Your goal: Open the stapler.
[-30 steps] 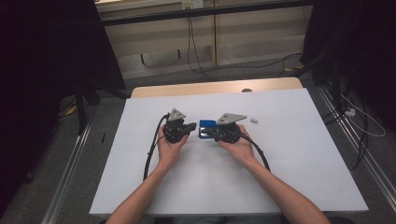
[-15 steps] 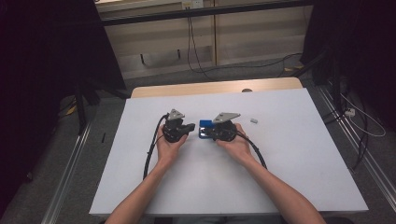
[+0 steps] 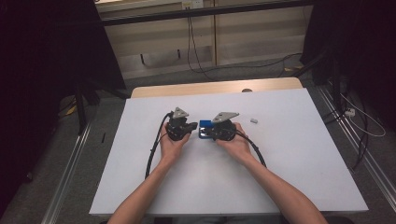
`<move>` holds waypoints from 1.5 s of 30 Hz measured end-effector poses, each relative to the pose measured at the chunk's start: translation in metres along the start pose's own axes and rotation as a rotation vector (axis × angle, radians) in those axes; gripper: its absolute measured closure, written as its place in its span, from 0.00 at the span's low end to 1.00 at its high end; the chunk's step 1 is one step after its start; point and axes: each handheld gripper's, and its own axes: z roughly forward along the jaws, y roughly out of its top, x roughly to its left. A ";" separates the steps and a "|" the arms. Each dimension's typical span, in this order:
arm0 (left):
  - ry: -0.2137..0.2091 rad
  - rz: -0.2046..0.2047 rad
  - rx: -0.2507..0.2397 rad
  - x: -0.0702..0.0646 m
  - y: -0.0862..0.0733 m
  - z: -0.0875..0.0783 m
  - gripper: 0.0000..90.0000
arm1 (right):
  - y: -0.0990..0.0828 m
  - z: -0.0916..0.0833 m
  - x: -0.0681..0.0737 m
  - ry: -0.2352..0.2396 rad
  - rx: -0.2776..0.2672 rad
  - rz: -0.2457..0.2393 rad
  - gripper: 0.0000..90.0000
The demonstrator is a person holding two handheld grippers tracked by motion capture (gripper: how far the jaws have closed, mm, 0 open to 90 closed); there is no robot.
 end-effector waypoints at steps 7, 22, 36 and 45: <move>-0.008 0.006 0.012 -0.001 -0.003 0.004 1.00 | -0.001 0.001 0.001 -0.003 -0.009 0.022 1.00; -0.011 0.041 0.033 -0.007 -0.005 0.006 1.00 | -0.001 0.002 0.003 -0.012 -0.015 0.019 1.00; -0.034 0.028 -0.005 -0.007 -0.001 -0.001 1.00 | -0.001 0.002 0.005 -0.023 -0.017 0.009 1.00; -0.035 0.024 -0.030 -0.008 0.002 -0.004 1.00 | -0.002 0.000 0.007 -0.034 -0.017 -0.002 1.00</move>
